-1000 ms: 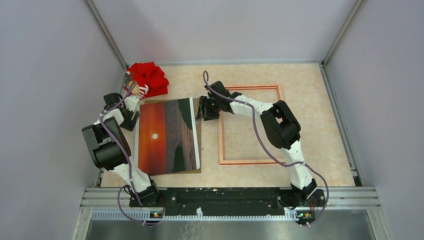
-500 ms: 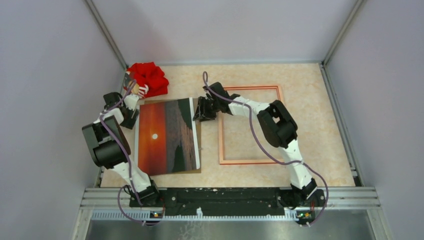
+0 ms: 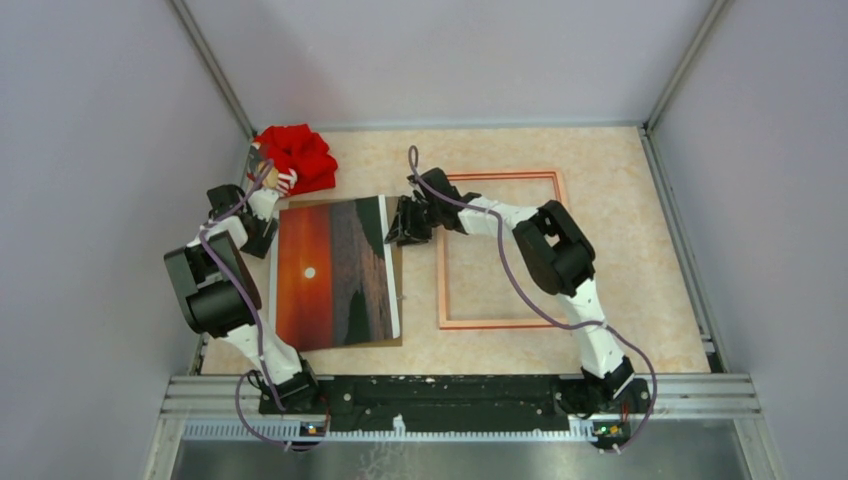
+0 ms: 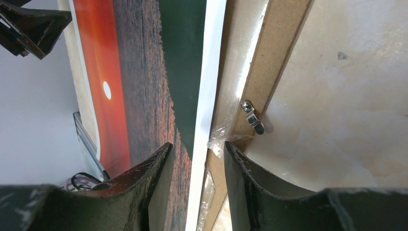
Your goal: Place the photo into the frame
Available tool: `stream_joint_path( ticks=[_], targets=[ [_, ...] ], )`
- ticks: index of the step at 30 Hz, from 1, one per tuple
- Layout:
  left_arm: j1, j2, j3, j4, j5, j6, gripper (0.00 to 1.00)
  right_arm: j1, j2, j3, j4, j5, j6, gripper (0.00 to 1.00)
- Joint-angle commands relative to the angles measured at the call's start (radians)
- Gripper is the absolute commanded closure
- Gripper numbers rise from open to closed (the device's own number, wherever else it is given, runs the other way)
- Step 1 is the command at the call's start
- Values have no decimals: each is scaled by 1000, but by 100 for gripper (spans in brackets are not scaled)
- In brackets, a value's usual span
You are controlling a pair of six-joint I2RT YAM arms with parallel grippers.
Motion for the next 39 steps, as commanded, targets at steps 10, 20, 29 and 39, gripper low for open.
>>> stream_joint_path(
  ticks=[10, 20, 29, 39],
  targets=[
    [2, 47, -42, -50, 51, 16, 25, -27, 27, -68, 118, -4, 79, 58],
    [-30, 83, -47, -54, 86, 12, 27, -27, 32, -133, 370, -98, 283, 60],
    [-68, 101, -51, -66, 116, 3, 29, -26, 25, -173, 665, -175, 480, 62],
    [-72, 102, -37, -111, 151, 5, 29, -38, -48, -123, 362, -71, 277, 58]
  ],
)
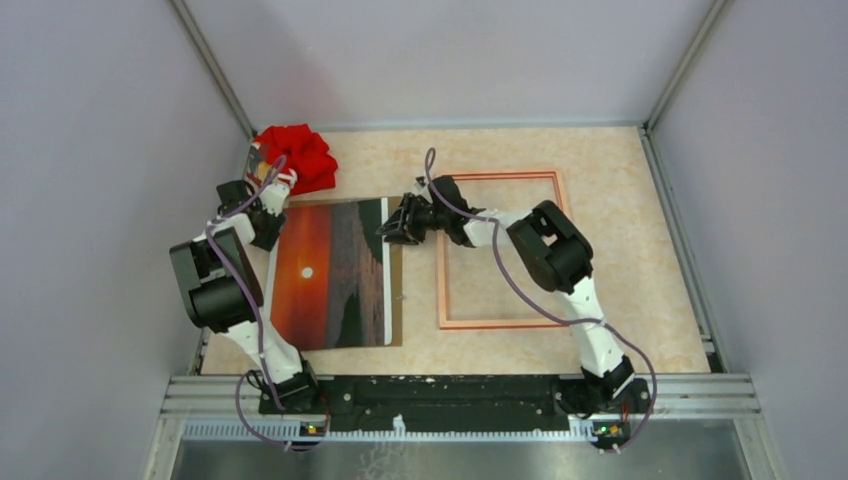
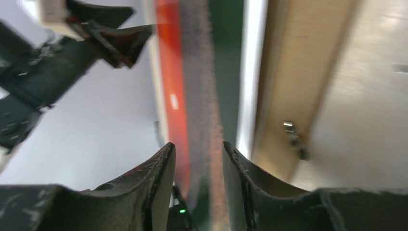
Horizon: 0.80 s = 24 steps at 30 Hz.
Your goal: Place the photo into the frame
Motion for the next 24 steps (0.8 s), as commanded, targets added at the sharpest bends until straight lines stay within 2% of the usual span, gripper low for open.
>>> stream_joint_path(
  ticks=[1, 4, 11, 18, 24],
  targets=[
    [-17, 71, -37, -183, 121, -17, 29, -17, -96, 53, -261, 113, -194, 57],
    [-30, 68, -17, -218, 170, -26, 30, -20, -151, 22, -382, 212, -276, 55],
    [-94, 70, -16, -231, 206, -56, 30, -38, -306, -144, -373, 287, -315, 51],
    [-125, 63, 40, -314, 288, -102, 30, -39, -314, -121, -513, 362, -369, 50],
    [-80, 15, 125, -389, 269, -68, 29, -37, -339, -148, -606, 452, -373, 50]
  ],
)
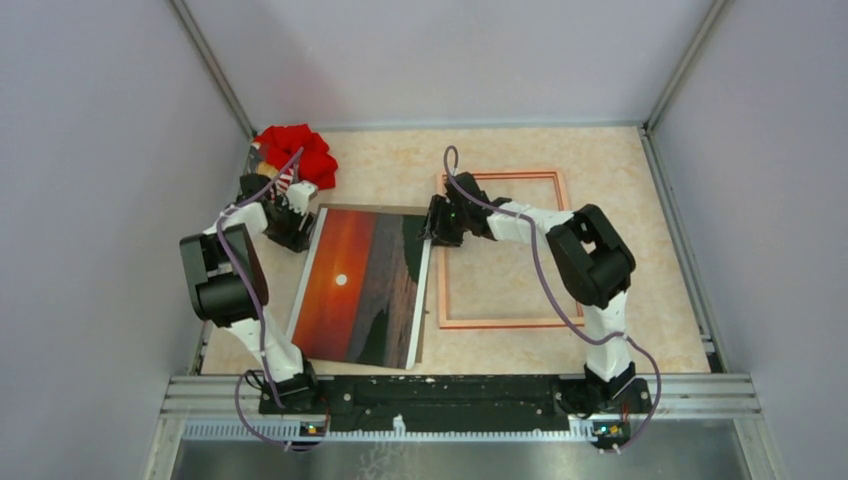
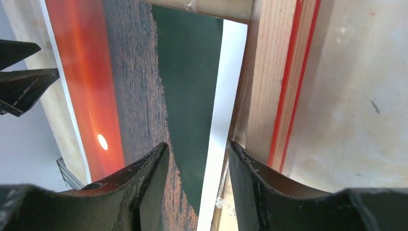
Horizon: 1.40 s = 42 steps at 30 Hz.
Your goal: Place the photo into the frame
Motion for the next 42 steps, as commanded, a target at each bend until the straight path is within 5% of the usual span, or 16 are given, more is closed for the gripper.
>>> stream_joint_path(
  ticks=[1, 9, 26, 42],
  targets=[
    [35, -5, 54, -150, 26, 10, 29, -3, -68, -30, -67, 87, -25, 50],
    [47, -51, -13, -140, -16, 49, 29, -8, -85, -71, -124, 149, -45, 50],
    [21, -15, -131, -63, 26, 21, 37, -10, 27, -62, 162, -98, 154, 50],
    [-21, -4, -147, -38, 30, 9, 42, -4, -72, -116, 392, -231, 290, 53]
  ],
)
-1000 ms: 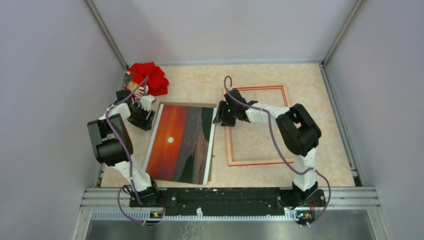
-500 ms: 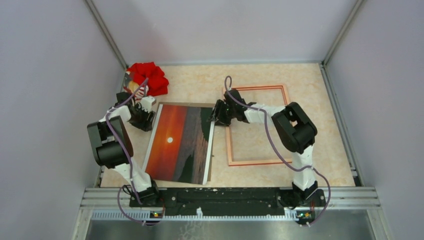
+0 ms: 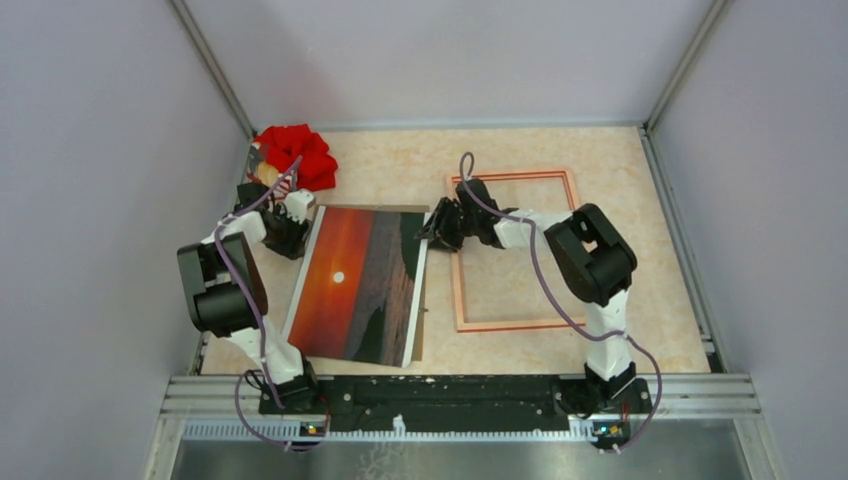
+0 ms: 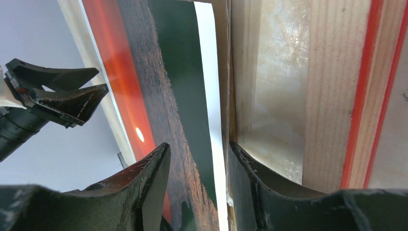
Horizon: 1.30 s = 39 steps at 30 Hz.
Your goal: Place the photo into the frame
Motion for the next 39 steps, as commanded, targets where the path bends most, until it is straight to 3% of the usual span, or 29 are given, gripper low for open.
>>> stream_joint_path(
  ticks=[1, 13, 18, 23, 32, 39],
  targets=[
    [-36, 60, -62, -22, 37, -5, 42, 29, -91, -8, 230, -120, 68, 53],
    [-39, 67, -61, -17, 24, -2, 42, 54, -185, -30, 440, -248, 108, 53],
    [-40, 69, -55, -22, 26, -6, 42, 68, -114, -37, 552, -299, 166, 51],
    [-48, 70, -49, -30, 28, -10, 42, 88, 34, -21, 816, -375, 338, 50],
    [-51, 67, -42, -39, 22, -7, 43, 93, -51, 43, 417, -279, 67, 48],
    [-50, 64, -34, -33, -24, 0, 43, 58, -138, -41, 426, -241, 62, 55]
  ],
)
